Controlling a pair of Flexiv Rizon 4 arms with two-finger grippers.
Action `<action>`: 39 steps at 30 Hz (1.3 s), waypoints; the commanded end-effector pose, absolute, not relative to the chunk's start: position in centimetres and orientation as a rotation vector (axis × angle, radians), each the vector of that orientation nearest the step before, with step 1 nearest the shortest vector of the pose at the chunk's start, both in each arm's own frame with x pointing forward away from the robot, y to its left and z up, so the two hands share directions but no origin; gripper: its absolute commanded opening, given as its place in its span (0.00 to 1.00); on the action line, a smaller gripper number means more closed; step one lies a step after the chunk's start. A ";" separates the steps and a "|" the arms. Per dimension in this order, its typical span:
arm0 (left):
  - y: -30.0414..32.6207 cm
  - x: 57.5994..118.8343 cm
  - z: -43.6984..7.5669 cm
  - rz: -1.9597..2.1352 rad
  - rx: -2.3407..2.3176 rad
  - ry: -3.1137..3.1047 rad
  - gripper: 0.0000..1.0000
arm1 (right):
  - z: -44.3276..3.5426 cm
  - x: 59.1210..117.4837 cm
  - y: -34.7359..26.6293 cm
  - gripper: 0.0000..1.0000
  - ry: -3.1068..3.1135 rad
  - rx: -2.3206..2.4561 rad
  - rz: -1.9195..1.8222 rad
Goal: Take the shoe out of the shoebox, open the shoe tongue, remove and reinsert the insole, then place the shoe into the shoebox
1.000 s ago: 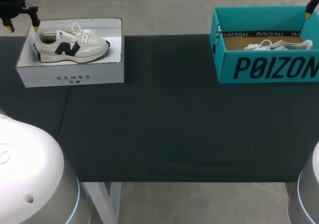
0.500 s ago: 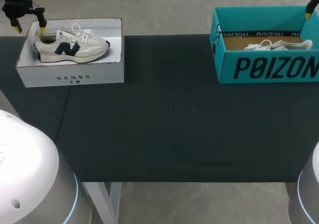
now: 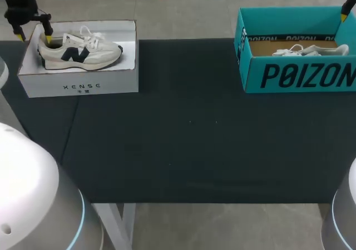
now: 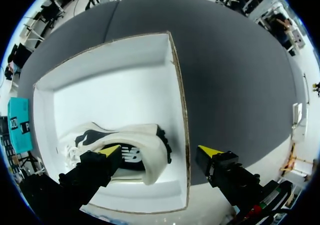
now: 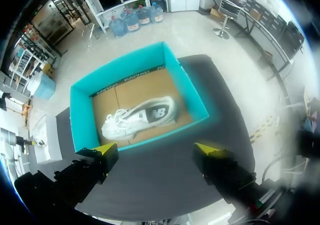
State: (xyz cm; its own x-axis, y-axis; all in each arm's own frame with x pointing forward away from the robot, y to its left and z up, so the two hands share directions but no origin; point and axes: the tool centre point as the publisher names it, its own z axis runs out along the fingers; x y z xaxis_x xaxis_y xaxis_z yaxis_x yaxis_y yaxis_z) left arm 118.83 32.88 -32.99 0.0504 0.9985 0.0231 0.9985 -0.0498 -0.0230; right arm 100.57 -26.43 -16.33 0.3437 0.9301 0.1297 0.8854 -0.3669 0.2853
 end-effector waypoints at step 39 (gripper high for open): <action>31.9 122.8 -35.1 -0.015 -2.232 -2.195 0.44 | -16.3 100.5 -26.4 1.00 1.660 2.435 0.406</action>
State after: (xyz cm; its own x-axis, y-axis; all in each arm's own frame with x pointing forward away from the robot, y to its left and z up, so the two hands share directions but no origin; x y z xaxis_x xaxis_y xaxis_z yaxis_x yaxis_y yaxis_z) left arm 121.62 31.54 -34.97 0.0145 0.9997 0.0198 0.9981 -0.0156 0.0592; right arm 100.57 -26.43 -16.33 0.3436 0.9301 0.1298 0.8854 -0.3669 0.2853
